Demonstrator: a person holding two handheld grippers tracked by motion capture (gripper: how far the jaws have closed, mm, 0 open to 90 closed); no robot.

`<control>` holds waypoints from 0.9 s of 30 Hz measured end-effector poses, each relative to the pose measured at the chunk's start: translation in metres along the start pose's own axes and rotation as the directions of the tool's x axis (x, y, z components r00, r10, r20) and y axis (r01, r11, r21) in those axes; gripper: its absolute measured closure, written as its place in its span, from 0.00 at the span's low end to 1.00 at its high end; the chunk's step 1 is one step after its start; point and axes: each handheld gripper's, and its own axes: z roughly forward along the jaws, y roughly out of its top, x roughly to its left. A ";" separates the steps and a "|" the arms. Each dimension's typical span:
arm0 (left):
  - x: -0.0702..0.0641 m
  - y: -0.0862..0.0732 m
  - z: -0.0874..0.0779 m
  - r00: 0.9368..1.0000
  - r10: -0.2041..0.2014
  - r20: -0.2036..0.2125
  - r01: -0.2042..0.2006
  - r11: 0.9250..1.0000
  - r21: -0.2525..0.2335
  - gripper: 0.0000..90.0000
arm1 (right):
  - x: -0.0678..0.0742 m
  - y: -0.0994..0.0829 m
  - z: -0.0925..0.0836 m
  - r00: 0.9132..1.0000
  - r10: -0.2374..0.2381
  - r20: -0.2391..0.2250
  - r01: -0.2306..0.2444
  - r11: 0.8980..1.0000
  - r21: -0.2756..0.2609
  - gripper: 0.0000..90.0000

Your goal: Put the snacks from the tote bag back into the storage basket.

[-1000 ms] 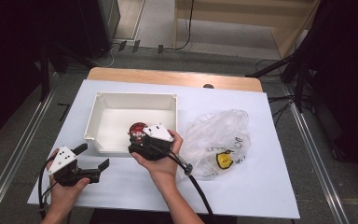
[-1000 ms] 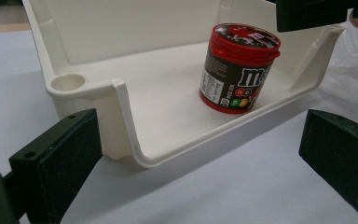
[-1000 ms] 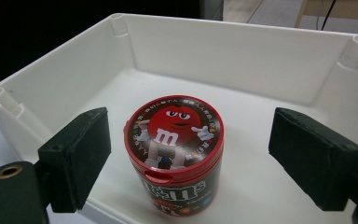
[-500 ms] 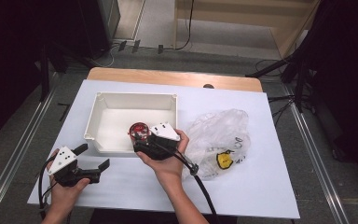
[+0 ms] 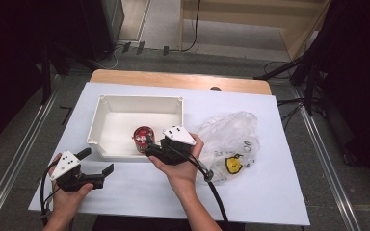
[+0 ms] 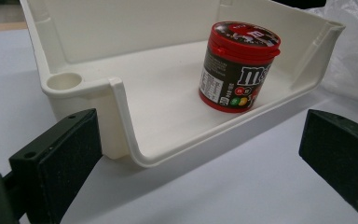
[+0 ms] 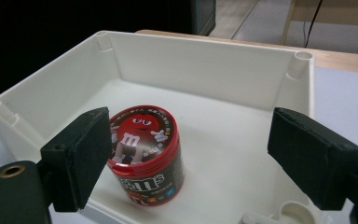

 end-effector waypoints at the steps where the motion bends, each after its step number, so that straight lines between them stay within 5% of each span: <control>1: 0.000 0.000 0.000 1.000 -0.002 -0.001 0.002 1.000 0.000 0.00 | -0.001 0.000 -0.001 1.000 -0.004 0.001 0.004 1.000 0.000 0.16; 27: 0.000 -0.002 0.001 1.000 0.007 0.000 -0.007 1.000 0.002 0.00 | -0.048 -0.003 -0.028 0.997 0.028 0.069 -0.026 0.999 -0.027 0.16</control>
